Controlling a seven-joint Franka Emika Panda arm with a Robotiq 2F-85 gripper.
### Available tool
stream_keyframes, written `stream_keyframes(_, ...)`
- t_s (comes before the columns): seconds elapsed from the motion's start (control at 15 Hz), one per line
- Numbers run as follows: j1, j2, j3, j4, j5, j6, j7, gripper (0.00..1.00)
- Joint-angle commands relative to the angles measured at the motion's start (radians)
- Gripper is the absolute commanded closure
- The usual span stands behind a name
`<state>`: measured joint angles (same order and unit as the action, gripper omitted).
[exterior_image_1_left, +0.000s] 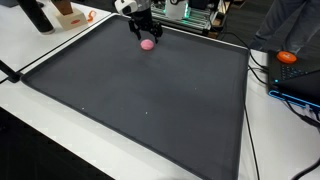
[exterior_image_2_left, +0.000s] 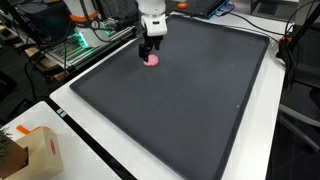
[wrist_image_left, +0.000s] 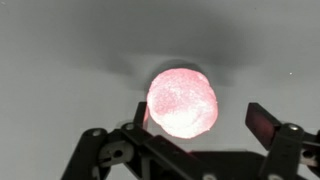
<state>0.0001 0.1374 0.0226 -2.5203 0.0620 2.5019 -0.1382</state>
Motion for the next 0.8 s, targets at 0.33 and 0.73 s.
stream_keyframes(0.33, -0.019, 0.053, 0.005, -0.023, 0.024, 0.079, -0.023, 0.29)
stream_keyframes(0.73, -0.025, 0.05, 0.006, -0.018, 0.018, 0.067, -0.023, 0.68)
